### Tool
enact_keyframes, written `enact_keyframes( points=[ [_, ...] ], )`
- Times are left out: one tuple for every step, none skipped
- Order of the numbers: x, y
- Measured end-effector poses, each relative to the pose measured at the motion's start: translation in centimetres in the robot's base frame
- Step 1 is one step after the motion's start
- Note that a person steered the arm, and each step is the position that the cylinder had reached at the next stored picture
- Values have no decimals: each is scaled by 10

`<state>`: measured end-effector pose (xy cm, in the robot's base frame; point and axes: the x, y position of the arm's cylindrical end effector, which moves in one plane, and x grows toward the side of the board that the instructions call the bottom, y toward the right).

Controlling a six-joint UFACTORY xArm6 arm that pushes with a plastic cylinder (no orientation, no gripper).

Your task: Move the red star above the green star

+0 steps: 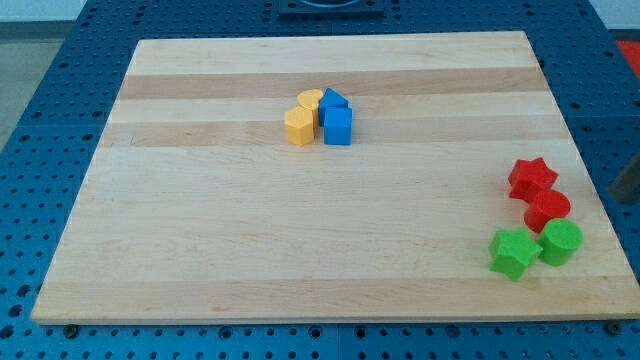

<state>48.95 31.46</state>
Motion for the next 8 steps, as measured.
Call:
enact_keyframes(
  points=[
    [-9,-20],
    [-9,-47],
    [-9,-87],
    [-9,-114],
    [-21,-105],
    [-44,-108],
    [-47,-128],
    [-27,-132]
  ],
)
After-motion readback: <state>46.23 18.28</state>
